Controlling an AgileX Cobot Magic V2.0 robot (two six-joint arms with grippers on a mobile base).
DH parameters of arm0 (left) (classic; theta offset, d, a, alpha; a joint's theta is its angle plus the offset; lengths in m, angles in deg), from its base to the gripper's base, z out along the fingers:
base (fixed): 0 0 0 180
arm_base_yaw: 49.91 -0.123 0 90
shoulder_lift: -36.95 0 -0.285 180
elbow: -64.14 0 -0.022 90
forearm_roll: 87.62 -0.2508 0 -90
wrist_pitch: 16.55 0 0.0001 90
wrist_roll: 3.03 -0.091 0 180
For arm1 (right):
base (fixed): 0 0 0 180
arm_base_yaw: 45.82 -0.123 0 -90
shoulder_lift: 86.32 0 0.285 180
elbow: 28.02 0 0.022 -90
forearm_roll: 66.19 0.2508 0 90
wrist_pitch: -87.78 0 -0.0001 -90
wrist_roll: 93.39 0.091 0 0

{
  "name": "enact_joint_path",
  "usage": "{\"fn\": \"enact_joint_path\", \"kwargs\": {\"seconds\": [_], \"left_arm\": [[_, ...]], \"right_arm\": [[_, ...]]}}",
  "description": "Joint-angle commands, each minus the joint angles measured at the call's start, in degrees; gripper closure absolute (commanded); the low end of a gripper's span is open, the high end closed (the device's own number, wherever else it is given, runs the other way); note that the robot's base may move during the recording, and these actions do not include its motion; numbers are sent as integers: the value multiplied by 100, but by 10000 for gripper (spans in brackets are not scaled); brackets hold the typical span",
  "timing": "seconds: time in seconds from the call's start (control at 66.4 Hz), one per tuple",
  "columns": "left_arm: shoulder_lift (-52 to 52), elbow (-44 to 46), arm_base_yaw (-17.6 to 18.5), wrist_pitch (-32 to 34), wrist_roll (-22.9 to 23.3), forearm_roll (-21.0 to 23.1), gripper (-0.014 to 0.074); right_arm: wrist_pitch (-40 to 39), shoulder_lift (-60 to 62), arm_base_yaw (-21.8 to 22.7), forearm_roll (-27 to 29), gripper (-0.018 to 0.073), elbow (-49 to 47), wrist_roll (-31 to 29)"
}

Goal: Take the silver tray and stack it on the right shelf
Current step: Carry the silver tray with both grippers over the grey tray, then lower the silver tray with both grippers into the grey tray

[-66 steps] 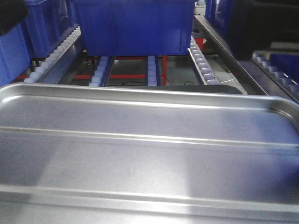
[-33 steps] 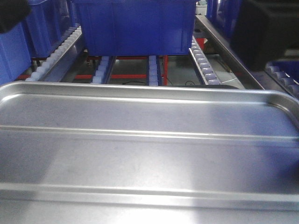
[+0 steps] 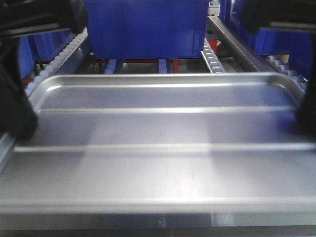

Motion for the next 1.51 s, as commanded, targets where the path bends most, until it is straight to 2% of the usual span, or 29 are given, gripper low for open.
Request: {"fn": "enact_joint_path", "kwargs": {"seconds": [0.0, 0.09, 0.256, 0.422, 0.603, 0.829, 1.492], "left_arm": [[41, 148, -502, 300, -547, -171, 682], [269, 148, -887, 783, -990, -40, 682], [800, 148, -1447, 1538, -1131, -13, 682], [1295, 271, -1676, 2175, -1430, -13, 682], [2091, 831, -1828, 2204, -1595, -76, 682], [2737, 1411, -1853, 1967, -1604, -12, 682], [2783, 1435, -1853, 2112, -1604, -45, 682]], "right_arm": [[-396, -3, 537, -318, 501, -147, -392], [-758, -213, 953, -263, 501, -147, -785], [-1534, -870, 1529, -258, 501, -147, -1169], [-2165, -1481, 1868, -258, 501, -194, -1247], [-2287, -2185, 1958, -263, 501, -618, -1444], [-2326, -2645, 1958, -263, 501, -1127, -1504], [-2320, -2691, 1958, -258, 501, -1171, -1504]]}}
